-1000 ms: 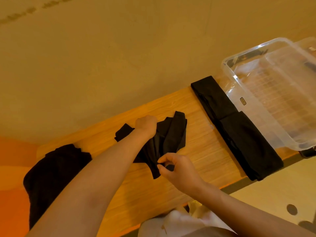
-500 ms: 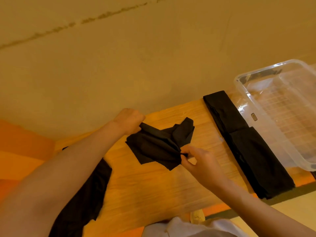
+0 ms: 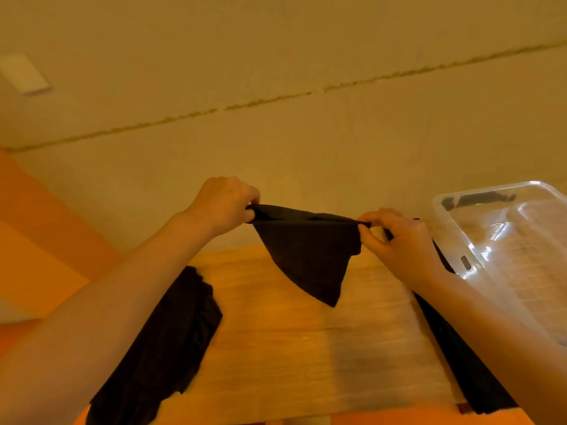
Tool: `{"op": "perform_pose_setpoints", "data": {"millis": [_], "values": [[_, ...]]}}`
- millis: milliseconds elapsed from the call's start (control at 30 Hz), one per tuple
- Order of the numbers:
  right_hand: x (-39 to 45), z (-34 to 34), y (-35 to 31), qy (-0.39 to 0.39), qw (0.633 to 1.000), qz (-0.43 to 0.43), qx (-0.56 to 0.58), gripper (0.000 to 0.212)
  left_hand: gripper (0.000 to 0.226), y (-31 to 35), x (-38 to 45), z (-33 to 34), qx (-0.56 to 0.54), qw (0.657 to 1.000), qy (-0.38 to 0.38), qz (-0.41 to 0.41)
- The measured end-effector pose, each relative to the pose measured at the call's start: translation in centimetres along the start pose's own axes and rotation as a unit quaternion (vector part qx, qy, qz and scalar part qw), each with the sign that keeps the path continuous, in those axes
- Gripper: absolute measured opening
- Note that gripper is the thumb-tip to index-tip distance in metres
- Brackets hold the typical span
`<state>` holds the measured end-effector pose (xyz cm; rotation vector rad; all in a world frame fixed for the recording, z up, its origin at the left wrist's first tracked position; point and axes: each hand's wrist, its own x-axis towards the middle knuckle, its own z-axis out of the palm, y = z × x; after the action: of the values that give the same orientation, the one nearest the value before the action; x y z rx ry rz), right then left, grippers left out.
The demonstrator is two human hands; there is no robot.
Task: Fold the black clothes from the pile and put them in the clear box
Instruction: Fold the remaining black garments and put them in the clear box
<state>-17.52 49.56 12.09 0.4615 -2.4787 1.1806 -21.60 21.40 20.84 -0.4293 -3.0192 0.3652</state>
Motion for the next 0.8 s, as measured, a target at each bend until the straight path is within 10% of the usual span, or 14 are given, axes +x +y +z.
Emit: {"op": "perform_pose_setpoints", "data": {"millis": [100, 200, 600, 800], "values": [[1.2, -1.7, -2.6, -0.023, 1.0, -0.015, 0.001, 0.017, 0.022, 0.4, -0.7, -1.0, 0.058, 0.998, -0.005, 0.018], [2.2, -3.2, -3.6, -0.023, 1.0, -0.013, 0.017, 0.017, 0.019, -0.7, -1.9, -1.8, -0.138, 0.985, -0.023, -0.096], [5.0, -6.4, -4.9, -0.111, 0.991, 0.048, 0.058, 0.008, 0.027, -1.2, -7.0, -7.7, -0.557, 0.786, -0.067, -0.259], [5.3, -7.7, -5.7, -0.145, 0.983, 0.039, 0.104, 0.013, 0.024, -0.2, -8.5, -8.4, -0.478, 0.839, -0.059, -0.252]]}}
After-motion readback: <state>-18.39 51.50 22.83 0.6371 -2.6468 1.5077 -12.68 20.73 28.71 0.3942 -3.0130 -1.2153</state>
